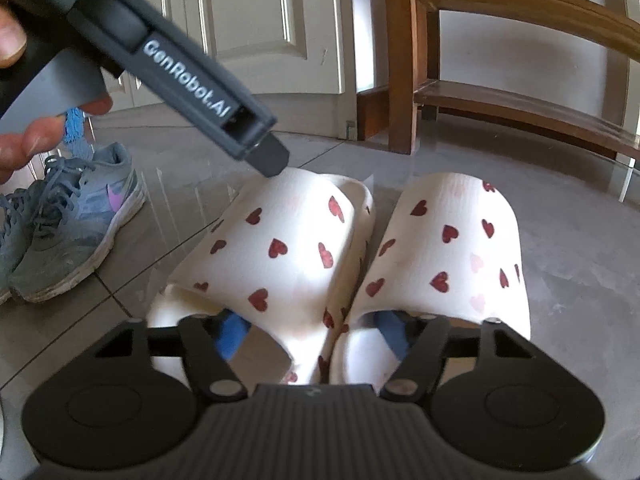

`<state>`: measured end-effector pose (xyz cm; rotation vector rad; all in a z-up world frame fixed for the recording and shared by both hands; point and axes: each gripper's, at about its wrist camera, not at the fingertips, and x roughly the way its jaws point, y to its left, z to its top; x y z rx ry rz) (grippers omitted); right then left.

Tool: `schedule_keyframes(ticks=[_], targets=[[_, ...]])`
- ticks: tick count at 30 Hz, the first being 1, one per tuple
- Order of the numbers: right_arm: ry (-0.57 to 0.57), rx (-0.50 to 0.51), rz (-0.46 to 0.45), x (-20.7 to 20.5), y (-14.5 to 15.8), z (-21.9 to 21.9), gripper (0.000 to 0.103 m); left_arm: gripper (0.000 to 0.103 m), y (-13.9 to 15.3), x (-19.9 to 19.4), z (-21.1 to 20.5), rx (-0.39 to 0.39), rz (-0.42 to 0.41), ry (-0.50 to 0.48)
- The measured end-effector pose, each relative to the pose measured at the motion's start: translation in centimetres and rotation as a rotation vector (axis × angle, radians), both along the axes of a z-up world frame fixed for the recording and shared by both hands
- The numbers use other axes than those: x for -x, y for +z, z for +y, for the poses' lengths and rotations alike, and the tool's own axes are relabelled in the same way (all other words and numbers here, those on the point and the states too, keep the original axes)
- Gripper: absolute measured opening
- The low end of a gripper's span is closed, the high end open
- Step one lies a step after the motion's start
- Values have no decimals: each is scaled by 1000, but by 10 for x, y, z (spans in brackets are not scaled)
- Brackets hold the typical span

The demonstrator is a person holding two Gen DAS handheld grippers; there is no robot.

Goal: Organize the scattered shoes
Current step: 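Close the right gripper on both slide heels together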

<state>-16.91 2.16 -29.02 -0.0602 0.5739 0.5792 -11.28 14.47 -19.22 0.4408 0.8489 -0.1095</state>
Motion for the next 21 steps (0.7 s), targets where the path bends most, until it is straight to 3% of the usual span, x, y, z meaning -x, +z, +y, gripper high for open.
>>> schedule_keyframes(ticks=[5,9,12,18,21], targets=[[-42,-19,1,-7,1,-9,51,96,0,1,1,-3,-4,-9],[-77,18,-7,-11,1,-9,59,96,0,1,2,-2,-9,-9],[-101,11,1,-14,2,-11,59,96,-1,0,2,-2,-9,-12],[-123,42,-1,-20,-2,0,75,96,-3,1,1,-6,0,-23],[-116,45,-12,-20,-4,2,76,96,-5,4,4,-8,7,-23]])
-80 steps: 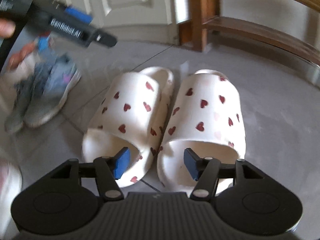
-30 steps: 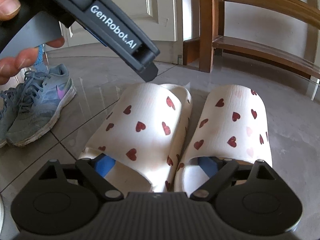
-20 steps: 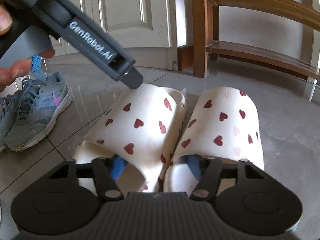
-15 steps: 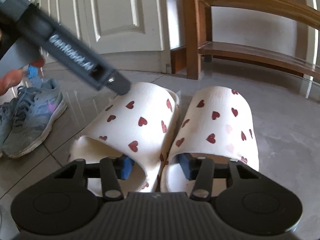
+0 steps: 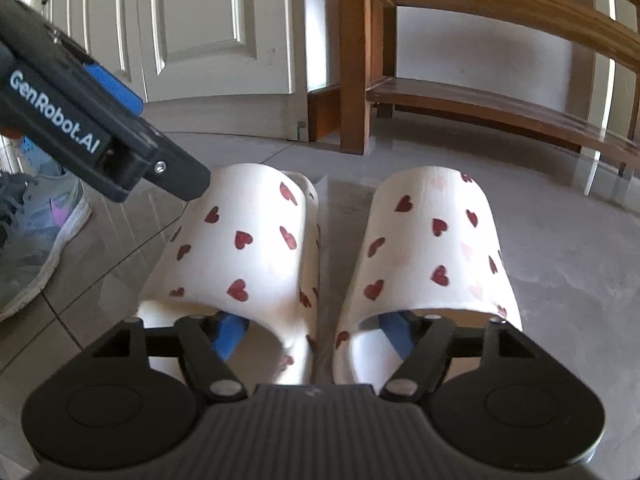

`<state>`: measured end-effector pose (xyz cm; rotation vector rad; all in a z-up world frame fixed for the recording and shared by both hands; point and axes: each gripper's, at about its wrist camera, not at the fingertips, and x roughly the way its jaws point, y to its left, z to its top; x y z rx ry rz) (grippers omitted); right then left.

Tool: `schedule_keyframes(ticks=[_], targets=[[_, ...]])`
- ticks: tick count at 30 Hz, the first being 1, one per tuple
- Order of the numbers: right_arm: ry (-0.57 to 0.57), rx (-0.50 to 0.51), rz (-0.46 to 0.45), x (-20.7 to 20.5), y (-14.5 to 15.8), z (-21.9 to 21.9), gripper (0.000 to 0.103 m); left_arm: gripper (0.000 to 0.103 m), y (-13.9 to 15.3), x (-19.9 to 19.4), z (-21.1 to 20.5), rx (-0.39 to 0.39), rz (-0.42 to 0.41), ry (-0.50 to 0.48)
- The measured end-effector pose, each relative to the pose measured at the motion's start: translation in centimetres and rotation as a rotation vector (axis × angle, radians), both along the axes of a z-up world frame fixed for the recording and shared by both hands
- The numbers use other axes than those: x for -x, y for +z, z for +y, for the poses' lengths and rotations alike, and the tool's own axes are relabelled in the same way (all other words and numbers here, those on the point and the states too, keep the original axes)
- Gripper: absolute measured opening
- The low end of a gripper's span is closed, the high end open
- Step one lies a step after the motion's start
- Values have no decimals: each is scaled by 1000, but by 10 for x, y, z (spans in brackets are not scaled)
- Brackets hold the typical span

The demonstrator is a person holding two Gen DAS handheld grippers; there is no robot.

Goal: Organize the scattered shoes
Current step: 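Close the right gripper on both slide heels together, then lift the white heart-print slides with the right gripper toward the rack's bottom shelf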

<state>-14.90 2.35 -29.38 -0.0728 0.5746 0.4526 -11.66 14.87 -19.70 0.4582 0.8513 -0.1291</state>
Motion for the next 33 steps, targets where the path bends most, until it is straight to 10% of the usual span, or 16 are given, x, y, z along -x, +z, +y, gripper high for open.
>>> schedule_keyframes(ticks=[16,33], targets=[[41,-78,-3,-20,8,-24,32,96,5,4,-1,-1,-50,-34],[-13,-171,-19,-35,36,-54,25,96,25,3,-4,49,-139,-18]])
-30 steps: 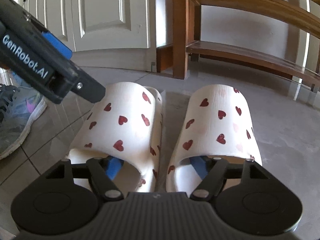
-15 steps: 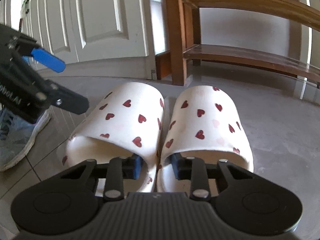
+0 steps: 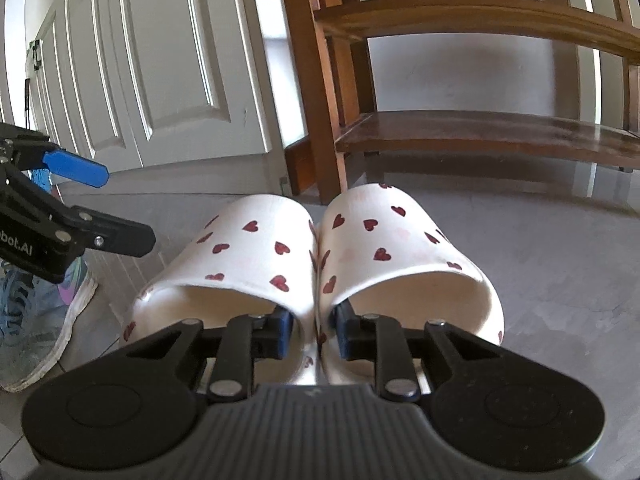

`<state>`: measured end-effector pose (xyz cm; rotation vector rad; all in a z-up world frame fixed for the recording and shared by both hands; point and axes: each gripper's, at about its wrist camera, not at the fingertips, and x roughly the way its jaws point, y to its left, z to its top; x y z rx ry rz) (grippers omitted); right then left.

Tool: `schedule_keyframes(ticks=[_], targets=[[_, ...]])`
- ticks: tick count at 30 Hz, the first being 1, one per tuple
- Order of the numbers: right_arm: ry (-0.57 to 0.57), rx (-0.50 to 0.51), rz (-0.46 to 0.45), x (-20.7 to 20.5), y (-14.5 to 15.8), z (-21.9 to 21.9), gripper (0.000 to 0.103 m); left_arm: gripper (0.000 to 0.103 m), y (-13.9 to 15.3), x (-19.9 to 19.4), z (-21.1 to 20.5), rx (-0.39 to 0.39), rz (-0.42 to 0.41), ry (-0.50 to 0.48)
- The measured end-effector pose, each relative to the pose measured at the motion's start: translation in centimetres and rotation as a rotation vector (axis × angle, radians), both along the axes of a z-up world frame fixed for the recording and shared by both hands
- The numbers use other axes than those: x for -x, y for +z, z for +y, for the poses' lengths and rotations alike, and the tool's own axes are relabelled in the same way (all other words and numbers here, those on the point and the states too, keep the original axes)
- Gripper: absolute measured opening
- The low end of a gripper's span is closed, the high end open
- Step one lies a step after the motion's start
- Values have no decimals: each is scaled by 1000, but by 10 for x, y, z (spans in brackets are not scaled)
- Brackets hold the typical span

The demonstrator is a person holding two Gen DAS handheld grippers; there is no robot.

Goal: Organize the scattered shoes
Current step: 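Lift the white heart-print slides with the right gripper toward the rack's bottom shelf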

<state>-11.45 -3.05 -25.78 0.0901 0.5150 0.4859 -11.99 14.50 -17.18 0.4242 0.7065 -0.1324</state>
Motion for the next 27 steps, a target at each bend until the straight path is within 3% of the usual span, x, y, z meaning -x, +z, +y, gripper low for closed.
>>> schedule_keyframes(ticks=[7,18,23,27], targets=[[-16,-35,-7,8,6,-10,25,96,7,0,1,18,-42,11],[-103,-55,-96,20,31,-37,26,97,15,-4,1,51,-92,22],[-175,-40,-167,8,47,-53,26,97,13,-7,1,49,-89,19],[-220,3,-216,-25,58,-63,27,97,11,-8,0,49,-82,19]])
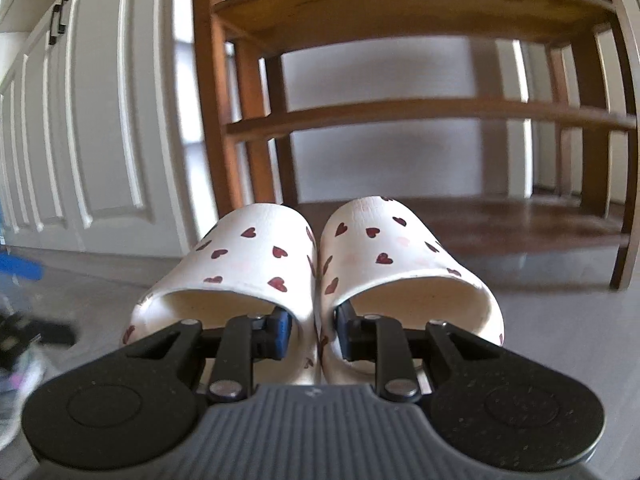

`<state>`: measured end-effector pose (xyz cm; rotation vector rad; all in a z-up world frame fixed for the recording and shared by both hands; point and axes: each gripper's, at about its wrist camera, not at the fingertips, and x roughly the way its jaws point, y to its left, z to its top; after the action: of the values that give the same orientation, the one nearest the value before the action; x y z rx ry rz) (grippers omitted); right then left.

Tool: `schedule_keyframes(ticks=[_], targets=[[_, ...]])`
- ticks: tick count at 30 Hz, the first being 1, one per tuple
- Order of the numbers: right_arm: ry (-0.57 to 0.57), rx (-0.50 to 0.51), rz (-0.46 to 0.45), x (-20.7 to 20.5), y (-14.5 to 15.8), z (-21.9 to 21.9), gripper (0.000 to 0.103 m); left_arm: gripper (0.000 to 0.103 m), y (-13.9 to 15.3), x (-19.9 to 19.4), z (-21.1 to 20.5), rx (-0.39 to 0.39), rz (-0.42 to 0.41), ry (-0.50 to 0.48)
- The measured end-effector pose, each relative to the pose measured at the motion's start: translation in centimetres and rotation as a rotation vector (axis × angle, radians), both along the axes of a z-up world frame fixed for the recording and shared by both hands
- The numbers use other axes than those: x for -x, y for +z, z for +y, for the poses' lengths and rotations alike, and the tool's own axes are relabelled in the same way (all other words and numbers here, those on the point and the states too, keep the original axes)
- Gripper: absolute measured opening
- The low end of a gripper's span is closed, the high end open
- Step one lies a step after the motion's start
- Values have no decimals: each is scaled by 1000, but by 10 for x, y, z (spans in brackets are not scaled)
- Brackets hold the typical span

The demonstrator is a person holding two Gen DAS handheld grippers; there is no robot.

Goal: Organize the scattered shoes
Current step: 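Lift the white heart-print slides with the right gripper toward the rack's bottom shelf, then push the slides onto the bottom shelf and open the right gripper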

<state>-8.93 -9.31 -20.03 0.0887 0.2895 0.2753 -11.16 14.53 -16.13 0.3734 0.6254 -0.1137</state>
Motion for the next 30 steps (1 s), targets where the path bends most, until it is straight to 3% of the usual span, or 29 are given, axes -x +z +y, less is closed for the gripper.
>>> schedule_keyframes(ticks=[11,20,30], targets=[[-123,76,-8,-83,11,-21,28,97,1,-11,6,29,1,52],[-151,84,16,-96,1,-16,29,97,1,-19,9,51,6,92],[-155,106,30,-100,-1,-13,29,97,3,-65,-3,109,-62,148]])
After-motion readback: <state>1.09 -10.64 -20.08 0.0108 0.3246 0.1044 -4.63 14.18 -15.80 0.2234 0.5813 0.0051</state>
